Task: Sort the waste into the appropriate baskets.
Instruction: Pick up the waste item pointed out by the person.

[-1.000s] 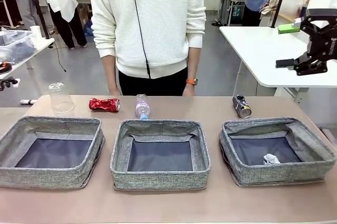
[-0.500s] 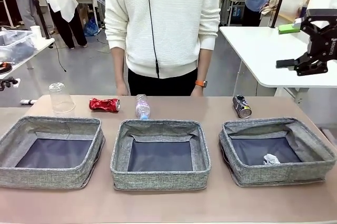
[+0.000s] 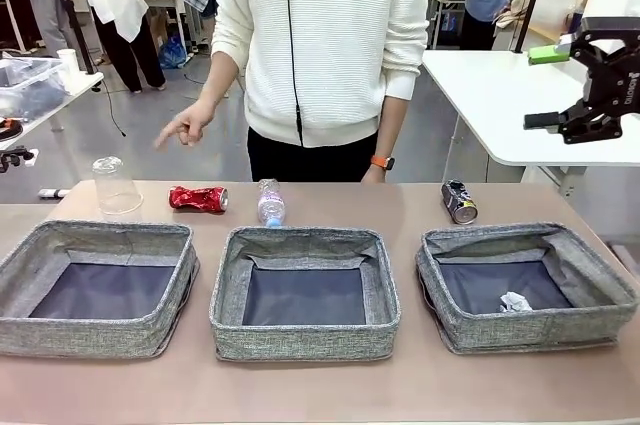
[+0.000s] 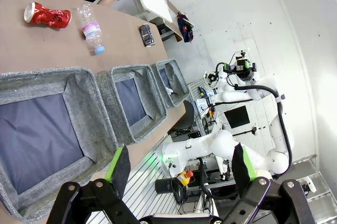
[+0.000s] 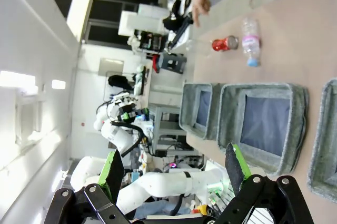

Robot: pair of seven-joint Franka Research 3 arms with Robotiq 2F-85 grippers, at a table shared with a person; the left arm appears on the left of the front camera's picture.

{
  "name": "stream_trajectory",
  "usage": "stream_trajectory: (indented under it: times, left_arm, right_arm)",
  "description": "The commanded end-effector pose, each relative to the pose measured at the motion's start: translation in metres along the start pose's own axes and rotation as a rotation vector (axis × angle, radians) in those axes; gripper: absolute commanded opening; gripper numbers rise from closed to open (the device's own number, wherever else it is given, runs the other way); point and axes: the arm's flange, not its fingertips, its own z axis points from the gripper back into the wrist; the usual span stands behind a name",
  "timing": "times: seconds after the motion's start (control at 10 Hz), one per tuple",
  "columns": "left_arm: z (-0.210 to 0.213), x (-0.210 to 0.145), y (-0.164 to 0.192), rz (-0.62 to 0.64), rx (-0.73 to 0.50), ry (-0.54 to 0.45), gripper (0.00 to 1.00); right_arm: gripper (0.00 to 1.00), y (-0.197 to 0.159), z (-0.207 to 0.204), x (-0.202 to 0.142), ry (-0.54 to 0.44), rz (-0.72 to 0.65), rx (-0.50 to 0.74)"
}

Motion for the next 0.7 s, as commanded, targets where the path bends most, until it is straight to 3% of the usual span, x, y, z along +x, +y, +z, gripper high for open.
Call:
stream_trajectory:
  times: [0.0,0.6]
  left_arm:
    - [-0.0004,0.0004,-0.0016,-0.023,-0.017,-0.009,1.0]
    - [0.0,0.0,0.0,0.0,0.0,0.0,1.0]
  right_arm:
    - [1.0,0.0065,0.0,0.0009,0.003,-0.02,-0.008]
    - [1.0,0.0065,0.0,0.0009,0.003,-0.02,-0.008]
